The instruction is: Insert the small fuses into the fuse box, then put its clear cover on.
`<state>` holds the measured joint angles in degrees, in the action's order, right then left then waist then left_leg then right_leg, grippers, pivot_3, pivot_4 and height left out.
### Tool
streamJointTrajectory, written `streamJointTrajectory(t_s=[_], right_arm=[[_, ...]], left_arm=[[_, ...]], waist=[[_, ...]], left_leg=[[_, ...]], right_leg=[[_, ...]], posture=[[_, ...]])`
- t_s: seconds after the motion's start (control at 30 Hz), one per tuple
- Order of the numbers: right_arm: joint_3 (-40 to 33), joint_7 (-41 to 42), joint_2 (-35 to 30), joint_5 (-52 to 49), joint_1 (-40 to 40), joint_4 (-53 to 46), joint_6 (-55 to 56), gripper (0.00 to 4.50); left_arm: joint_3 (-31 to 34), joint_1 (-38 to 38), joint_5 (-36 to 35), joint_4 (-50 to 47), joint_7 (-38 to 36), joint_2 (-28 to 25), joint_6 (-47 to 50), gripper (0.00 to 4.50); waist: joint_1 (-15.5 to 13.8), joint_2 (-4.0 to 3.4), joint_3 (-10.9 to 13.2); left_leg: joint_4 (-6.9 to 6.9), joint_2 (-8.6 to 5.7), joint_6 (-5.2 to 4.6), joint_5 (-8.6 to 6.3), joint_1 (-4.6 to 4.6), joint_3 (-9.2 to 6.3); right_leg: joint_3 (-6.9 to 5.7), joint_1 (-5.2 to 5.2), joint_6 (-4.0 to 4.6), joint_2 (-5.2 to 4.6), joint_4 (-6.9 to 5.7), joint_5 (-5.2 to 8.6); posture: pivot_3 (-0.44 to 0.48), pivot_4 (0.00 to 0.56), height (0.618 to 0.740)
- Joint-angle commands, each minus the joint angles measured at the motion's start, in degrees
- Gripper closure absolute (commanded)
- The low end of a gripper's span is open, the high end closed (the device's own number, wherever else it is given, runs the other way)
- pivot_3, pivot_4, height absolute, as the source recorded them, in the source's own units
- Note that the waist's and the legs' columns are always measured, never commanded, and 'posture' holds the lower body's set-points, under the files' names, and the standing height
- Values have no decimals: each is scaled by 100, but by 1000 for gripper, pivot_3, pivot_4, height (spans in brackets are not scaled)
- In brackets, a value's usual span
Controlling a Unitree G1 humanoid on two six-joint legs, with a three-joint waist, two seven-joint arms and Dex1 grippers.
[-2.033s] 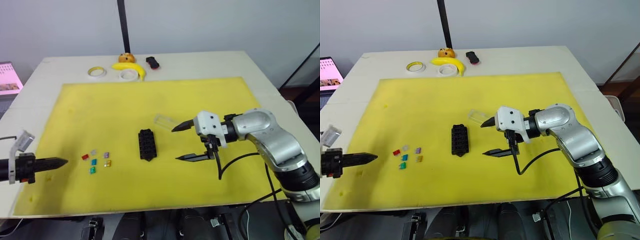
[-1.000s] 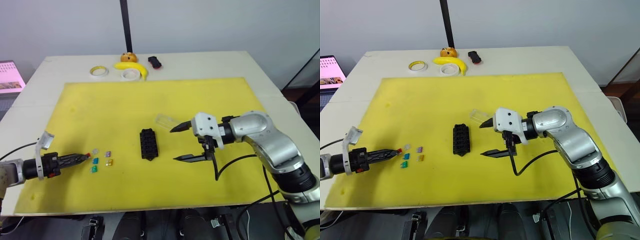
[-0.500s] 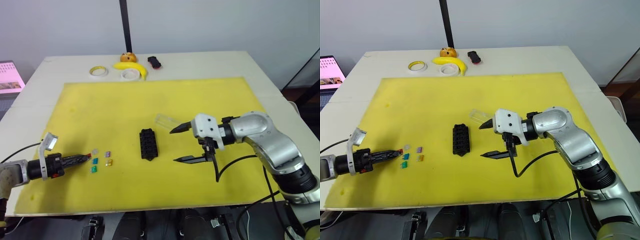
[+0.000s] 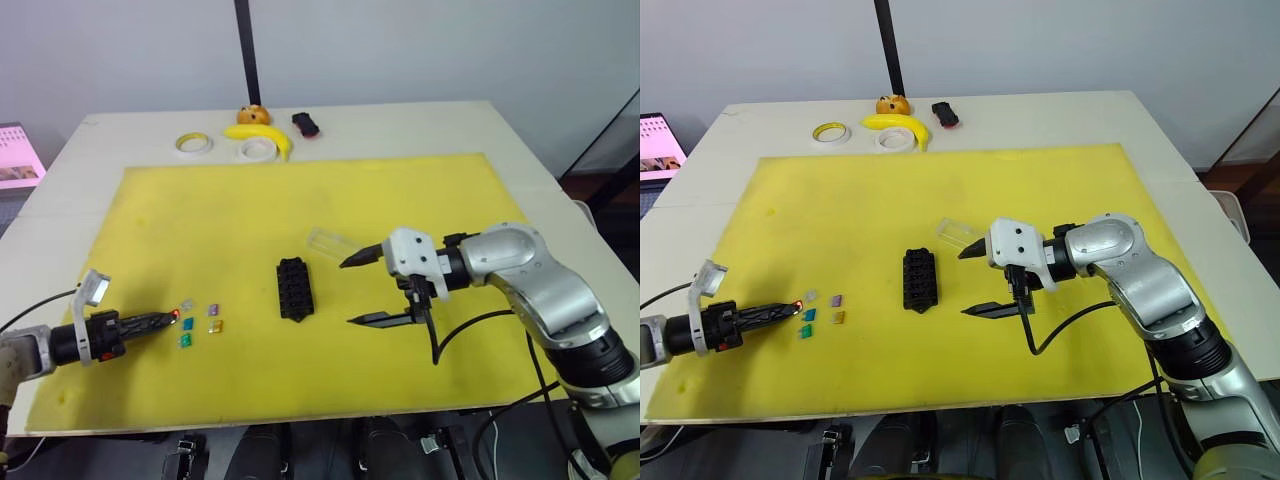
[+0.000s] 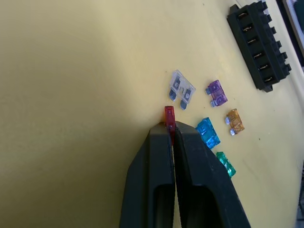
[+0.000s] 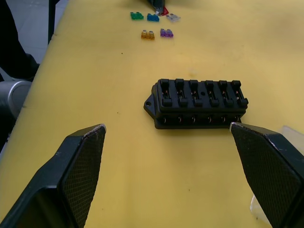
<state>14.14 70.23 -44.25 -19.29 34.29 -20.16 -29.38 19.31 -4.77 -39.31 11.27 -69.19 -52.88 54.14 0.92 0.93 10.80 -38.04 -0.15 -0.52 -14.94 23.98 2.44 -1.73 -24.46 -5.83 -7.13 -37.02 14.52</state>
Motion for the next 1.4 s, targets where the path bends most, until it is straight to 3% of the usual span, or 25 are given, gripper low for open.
streamJointTrajectory(t_s=[0.03, 0.37, 0.57, 0.83, 1.1, 1.23, 1.4], right_arm=[[-100, 29, -74, -42, 39, -183, 61, 0], [-108, 51, -74, -96, 42, -185, 49, 0], [-400, -11, 159, -646, 395, -84, -451, 0], [-1199, -952, 985, -2361, 1378, 112, -2509, 0], [-1256, -1541, 1567, -2734, 1863, 399, -2909, 0], [-1261, -1856, 1882, -2838, 1990, 467, -2993, 1291], [-1296, -2045, 2040, -3010, 2042, 440, -3087, 1291]], left_arm=[[275, 189, -154, -360, -74, -182, 27, 4382], [919, 731, -344, -943, -213, -453, -57, 4382], [1218, 163, -1116, -2077, -97, -642, 332, 4382], [451, -1895, -1787, -2844, 383, -447, 262, 4382], [-521, -2978, -1652, -2746, 194, -56, -137, 4382], [-868, -3356, -1566, -2498, 71, 171, -293, 4500], [-1016, -3529, -1486, -2379, 26, 275, -378, 4500]], waist=[[5, 0, 0], [2, -1, 0], [-27, 0, 1], [18, -1, 1], [-17, 0, 1], [-14, 0, 1], [-5, 0, 1]], left_leg=[[0, 0, 0, 0, 1, 0], [2, 0, 2, -1, 5, -3], [2, -1, 3, -1, 10, -7], [2, -2, 7, 3, 18, -15], [-2, -3, 8, 9, 21, -11], [-9, -4, 6, 10, 23, -10], [-10, -2, 6, 10, 25, -11]], right_leg=[[1, -1, 2, -1, 1, 1], [1, -5, 10, -6, 4, 4], [-2, -4, 13, -10, 9, 3], [-11, -7, -2, -1, 9, -12], [-20, -6, -7, 34, 2, -14], [-22, -5, -27, 44, -2, -24], [-22, -5, -31, 49, -3, -24]], posture=[[0, 150, 740], [0, 150, 740], [0, 150, 740], [0, 150, 740], [0, 150, 740], [0, 150, 740], [0, 150, 740]])
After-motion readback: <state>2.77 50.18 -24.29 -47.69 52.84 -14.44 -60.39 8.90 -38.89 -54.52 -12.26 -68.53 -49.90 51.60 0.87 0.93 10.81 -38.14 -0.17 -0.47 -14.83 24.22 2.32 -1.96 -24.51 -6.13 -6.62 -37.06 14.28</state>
